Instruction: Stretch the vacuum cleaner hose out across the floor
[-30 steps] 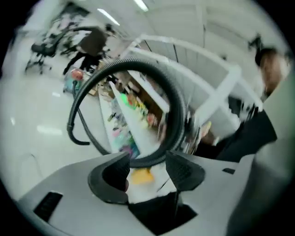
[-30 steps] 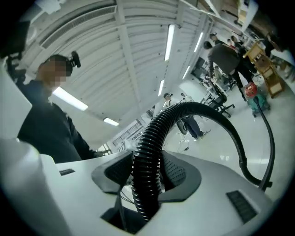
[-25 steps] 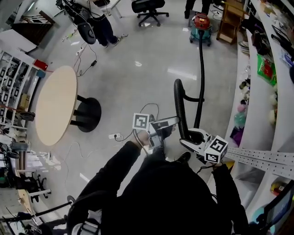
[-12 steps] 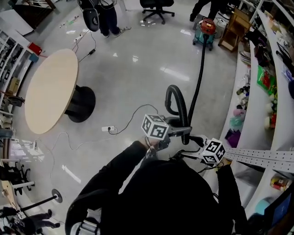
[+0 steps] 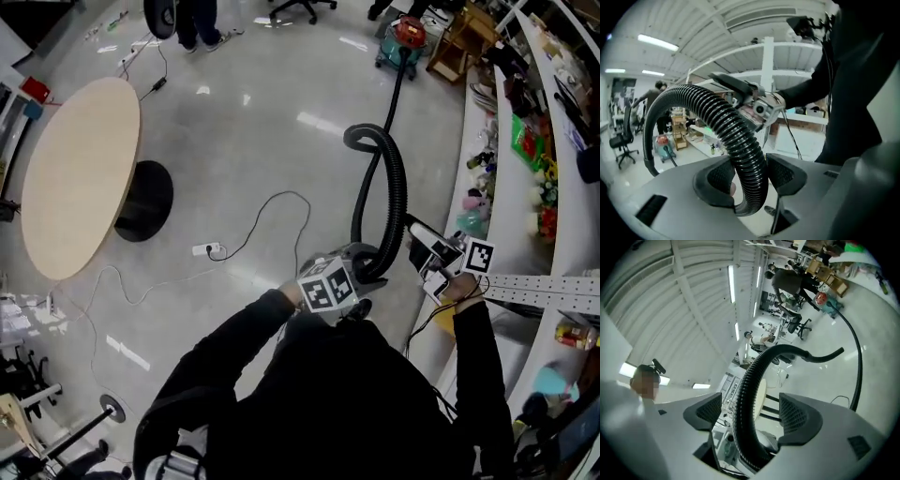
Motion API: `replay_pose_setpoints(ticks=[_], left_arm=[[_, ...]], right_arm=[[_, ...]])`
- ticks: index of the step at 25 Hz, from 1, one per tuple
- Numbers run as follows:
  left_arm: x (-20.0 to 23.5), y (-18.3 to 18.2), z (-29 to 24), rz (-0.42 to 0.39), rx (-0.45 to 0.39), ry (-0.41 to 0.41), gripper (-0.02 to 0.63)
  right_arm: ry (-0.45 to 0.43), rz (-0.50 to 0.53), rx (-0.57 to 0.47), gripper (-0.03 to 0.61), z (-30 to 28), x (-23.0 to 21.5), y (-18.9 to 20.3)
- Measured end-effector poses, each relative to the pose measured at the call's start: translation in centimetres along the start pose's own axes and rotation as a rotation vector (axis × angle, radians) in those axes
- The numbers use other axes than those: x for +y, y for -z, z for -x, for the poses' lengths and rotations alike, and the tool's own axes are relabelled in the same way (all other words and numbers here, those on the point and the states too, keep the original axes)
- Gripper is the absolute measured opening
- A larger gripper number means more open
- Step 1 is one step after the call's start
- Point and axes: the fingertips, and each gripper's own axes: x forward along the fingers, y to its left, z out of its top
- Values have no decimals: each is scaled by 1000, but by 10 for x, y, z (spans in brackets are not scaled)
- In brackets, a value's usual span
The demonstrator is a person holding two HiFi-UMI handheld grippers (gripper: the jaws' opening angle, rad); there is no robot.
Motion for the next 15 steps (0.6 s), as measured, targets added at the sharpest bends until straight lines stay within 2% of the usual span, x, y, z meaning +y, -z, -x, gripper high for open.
replay_pose_setpoints(ticks=[4, 6, 7, 8, 9, 11, 12, 13, 14, 15], left_arm=[[-30, 14, -8, -232, 109, -1, 220], [-42, 25, -12, -292, 152, -8, 227], [-49, 31, -14, -297, 174, -3, 230], [-59, 40, -16, -292, 205, 15, 229], [-70, 51, -18, -282, 250, 45, 230], [-95, 78, -16, -231, 357, 114, 258], [-105, 87, -12, -171, 392, 139, 268], [-114, 90, -8, -79, 392, 153, 268], [-119, 82, -5, 46, 343, 152, 268], [-119, 63, -2, 198, 244, 139, 268]], right_arm=[[-104, 16, -25, 365, -6, 30, 10], [-109, 62, -25, 358, 3, 36, 25], [-105, 90, -32, 305, 12, 37, 35], [-103, 118, -42, 222, 21, 38, 45], [-104, 146, -51, 212, 30, 41, 57], [-97, 213, -51, 198, 49, 48, 81], [-85, 254, -38, 193, 59, 51, 95], [-71, 300, -17, 190, 70, 53, 109], [-58, 349, 6, 190, 83, 55, 122], [-51, 393, 24, 190, 97, 56, 135]])
